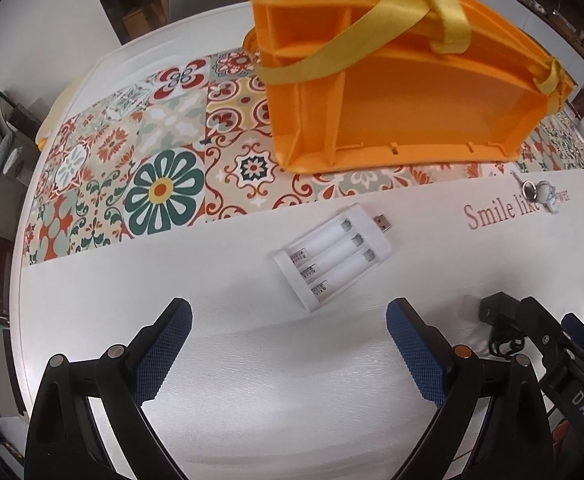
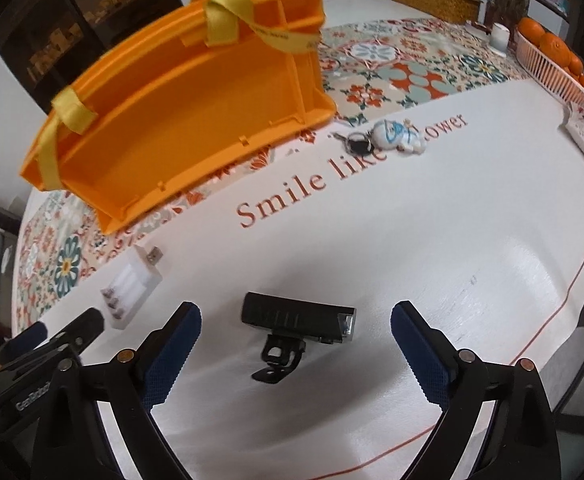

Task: Organize rigid objects
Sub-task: 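Grasp the black bike light with the right tool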

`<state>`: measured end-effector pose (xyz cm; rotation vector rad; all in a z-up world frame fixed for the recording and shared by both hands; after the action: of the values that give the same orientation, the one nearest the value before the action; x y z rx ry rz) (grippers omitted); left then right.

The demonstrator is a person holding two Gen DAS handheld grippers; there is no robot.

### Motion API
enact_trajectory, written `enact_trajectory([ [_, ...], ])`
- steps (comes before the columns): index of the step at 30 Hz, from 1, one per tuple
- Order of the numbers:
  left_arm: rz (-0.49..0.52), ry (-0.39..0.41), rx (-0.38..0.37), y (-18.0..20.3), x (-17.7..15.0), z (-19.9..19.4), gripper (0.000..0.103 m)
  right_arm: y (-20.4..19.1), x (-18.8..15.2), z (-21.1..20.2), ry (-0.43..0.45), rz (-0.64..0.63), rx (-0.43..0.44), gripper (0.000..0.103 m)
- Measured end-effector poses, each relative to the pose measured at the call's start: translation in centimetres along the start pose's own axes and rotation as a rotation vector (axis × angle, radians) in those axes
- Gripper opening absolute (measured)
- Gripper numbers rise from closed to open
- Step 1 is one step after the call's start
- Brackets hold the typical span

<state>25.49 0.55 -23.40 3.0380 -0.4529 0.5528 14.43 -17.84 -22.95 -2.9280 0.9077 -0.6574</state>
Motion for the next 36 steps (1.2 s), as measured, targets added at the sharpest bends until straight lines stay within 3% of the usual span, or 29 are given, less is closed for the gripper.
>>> enact_trajectory([
  [19, -0.003, -0.036, 0.014, 0.6, -1.0, 2.2, 0.099, 0.1, -0.8, 4.0, -0.058, -0.028, -0.081, 0.096],
  [22, -0.002, -0.037, 0.018, 0.7, -1.1, 2.3, 0.099, 0.2, -0.9, 4.2, -0.070, -0.029, -0.085, 0.093],
  [29, -0.011, -0.048, 0.021, 0.7, -1.5, 2.4, 0.099, 0.2, -0.8, 4.2, -0.069, -0.052, -0.084, 0.075],
  [36, -0.036, -0.036, 0.008, 0.8, -1.5, 1.9, 0.099, 0.5, -0.4, 3.9, -0.069, -0.067, -0.070, 0.074],
])
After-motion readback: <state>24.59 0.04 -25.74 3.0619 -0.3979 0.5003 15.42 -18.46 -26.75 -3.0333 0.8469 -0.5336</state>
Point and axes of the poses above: each gripper's, at about its wrist camera, not at the fingertips, and z roughly the way its jaws point, y to its right, x to its top, the point moved 9 cm from there along z, roughly the way its jaws point, and after that the axes turned 3 degrees about -z, right-handed, at the moved point
